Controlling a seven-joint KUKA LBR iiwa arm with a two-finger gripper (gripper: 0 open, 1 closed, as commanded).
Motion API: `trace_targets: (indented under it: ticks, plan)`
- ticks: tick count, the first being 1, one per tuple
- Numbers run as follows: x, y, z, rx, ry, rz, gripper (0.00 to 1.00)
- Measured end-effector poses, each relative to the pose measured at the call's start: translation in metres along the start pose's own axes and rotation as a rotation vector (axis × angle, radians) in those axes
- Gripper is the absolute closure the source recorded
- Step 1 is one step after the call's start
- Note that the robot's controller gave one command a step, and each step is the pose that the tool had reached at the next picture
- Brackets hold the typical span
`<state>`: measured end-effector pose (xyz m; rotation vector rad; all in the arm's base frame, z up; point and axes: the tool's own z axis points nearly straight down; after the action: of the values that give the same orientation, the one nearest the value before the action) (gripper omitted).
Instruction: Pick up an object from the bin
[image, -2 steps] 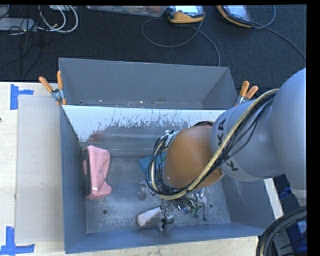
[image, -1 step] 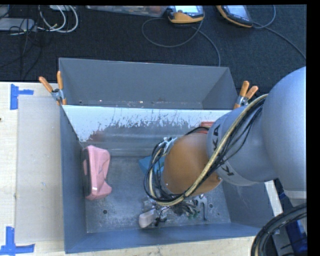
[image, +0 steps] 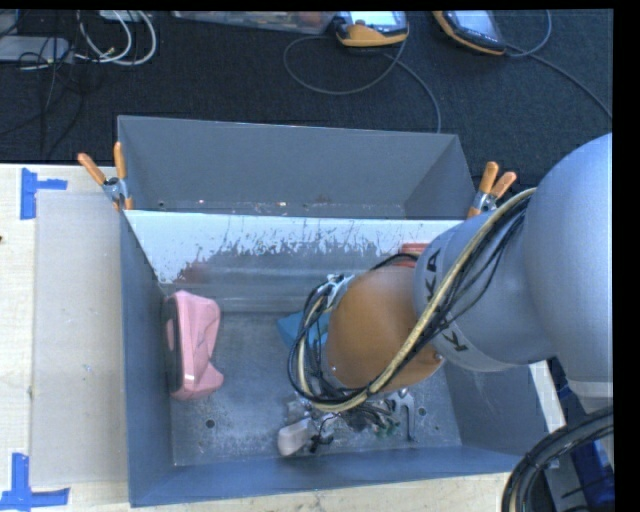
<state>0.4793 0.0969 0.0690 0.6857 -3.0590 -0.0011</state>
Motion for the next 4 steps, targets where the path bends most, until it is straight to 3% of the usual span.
trace_targets:
  ticks: [2,4]
  plan:
    - [0.002,0.001,-0.008,-0.001,0.006,0.0,1.0]
    - [0.0,0.001,-0.047,-0.001,0.001,0.001,1.0]
